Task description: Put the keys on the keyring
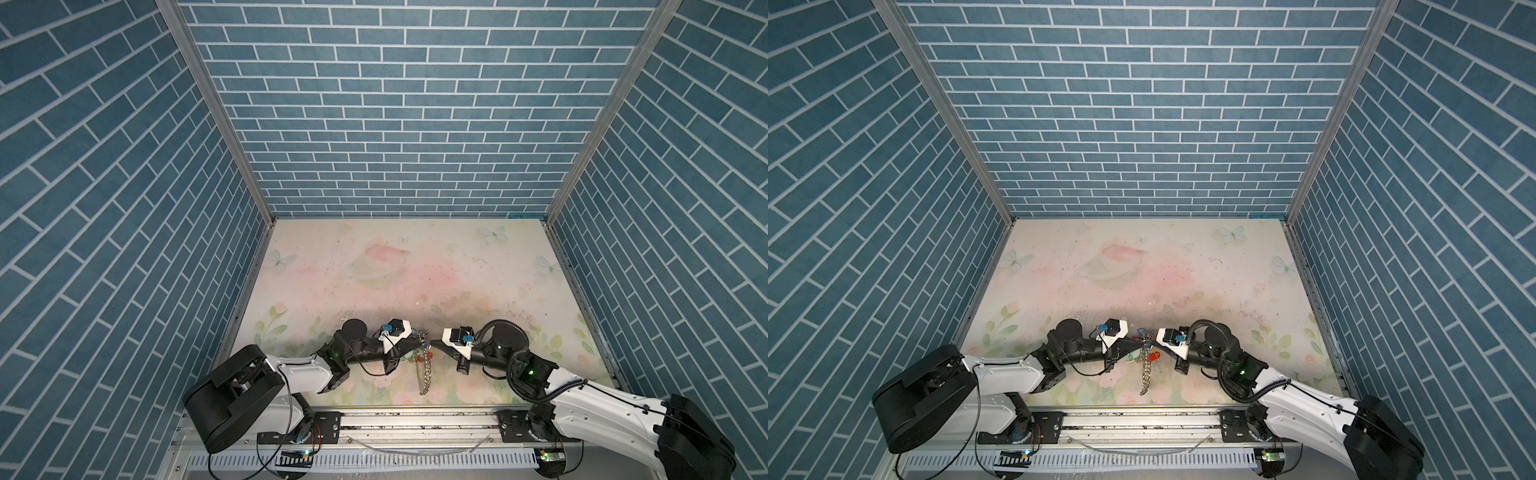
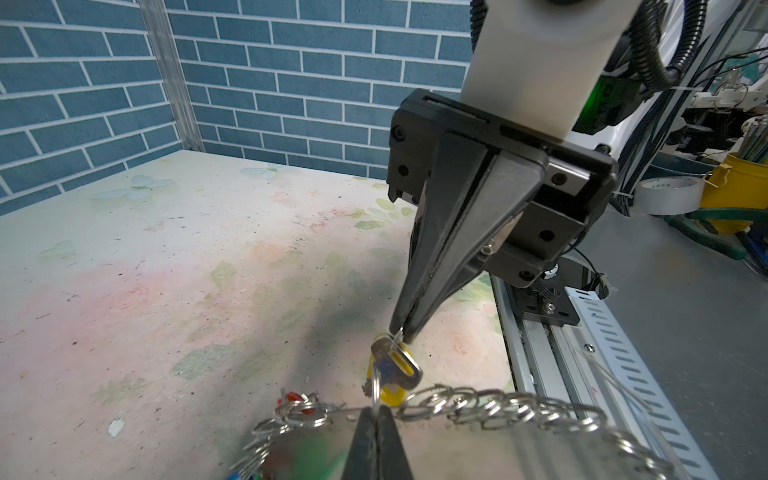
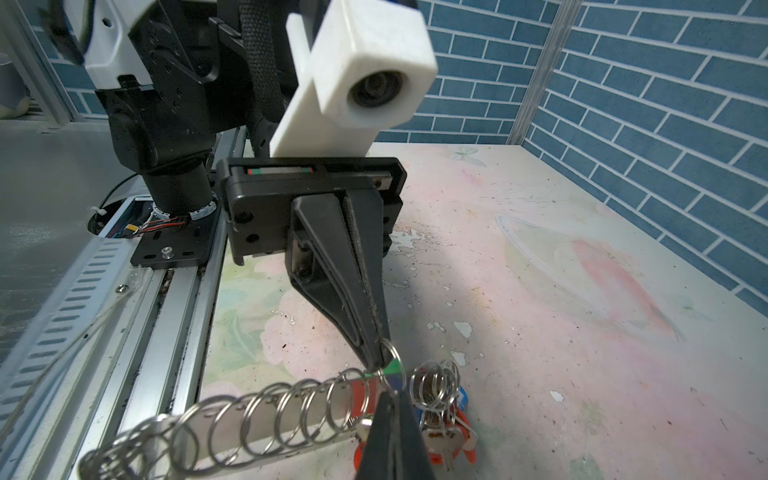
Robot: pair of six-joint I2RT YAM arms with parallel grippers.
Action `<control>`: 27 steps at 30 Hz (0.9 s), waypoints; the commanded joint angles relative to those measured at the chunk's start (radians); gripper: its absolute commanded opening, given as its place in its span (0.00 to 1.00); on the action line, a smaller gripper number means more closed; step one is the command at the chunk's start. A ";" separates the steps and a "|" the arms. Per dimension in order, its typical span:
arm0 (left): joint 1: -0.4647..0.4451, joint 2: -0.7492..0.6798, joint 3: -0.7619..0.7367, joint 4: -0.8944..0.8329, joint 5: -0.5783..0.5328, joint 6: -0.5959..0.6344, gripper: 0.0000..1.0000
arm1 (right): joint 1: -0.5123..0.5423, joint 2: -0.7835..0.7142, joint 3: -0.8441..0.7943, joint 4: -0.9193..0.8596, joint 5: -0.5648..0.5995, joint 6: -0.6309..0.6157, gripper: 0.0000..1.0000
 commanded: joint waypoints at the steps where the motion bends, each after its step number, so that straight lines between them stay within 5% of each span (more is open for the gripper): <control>1: 0.005 -0.001 0.029 0.044 0.026 -0.009 0.00 | 0.004 0.000 0.004 0.007 -0.003 -0.024 0.00; 27: 0.004 0.009 0.050 0.011 0.024 -0.019 0.00 | 0.027 0.066 0.026 0.038 0.016 -0.025 0.00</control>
